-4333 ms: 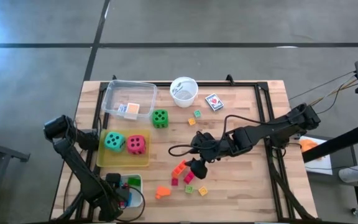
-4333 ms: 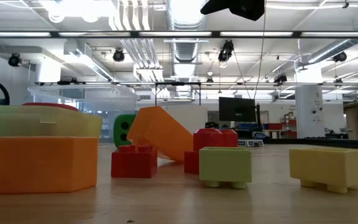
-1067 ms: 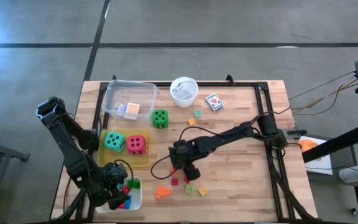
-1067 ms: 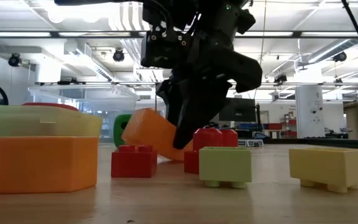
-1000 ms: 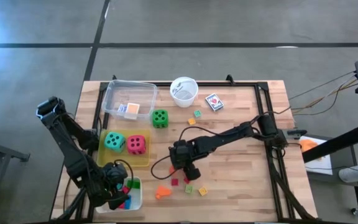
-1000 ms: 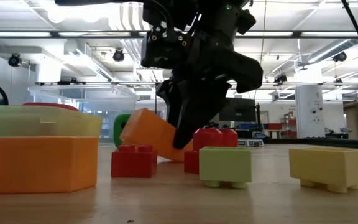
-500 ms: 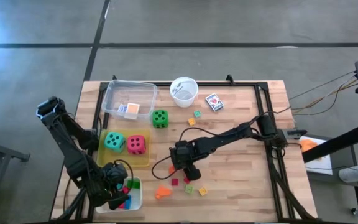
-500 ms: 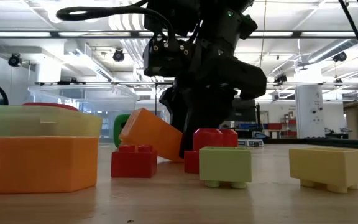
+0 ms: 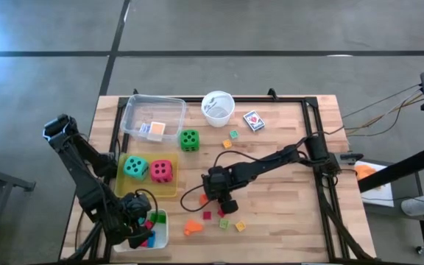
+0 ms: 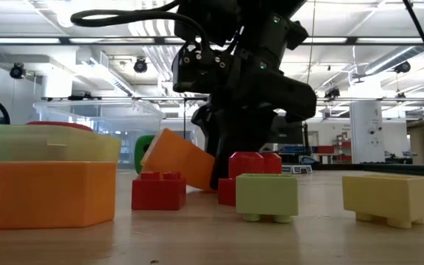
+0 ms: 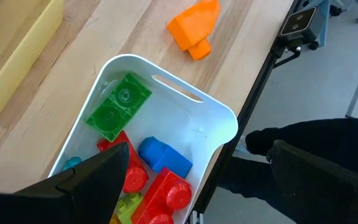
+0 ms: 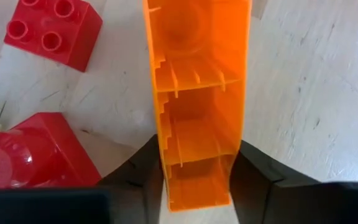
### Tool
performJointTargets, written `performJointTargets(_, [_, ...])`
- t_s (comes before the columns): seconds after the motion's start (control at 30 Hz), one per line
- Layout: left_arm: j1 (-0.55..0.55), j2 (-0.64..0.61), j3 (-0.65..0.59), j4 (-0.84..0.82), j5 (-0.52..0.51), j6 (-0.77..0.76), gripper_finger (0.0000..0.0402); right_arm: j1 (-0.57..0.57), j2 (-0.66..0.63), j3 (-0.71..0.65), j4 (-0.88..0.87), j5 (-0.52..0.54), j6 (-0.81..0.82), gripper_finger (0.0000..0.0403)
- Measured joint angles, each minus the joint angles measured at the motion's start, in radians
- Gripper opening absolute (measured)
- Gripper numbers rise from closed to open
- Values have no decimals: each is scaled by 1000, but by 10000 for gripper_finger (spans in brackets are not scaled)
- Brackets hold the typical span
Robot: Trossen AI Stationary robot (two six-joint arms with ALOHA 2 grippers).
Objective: Pick & Place Toys
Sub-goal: Put the top orange game piece into the white bin
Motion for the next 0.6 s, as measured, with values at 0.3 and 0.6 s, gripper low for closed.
performJointTargets(0.3, [1,0,0,0,0,0,376,0,-3,-18,38,-3,56,121])
performJointTargets(0.6, [2,-1,12,11,-67,23,372,1,-13,24,27,-168,160,121])
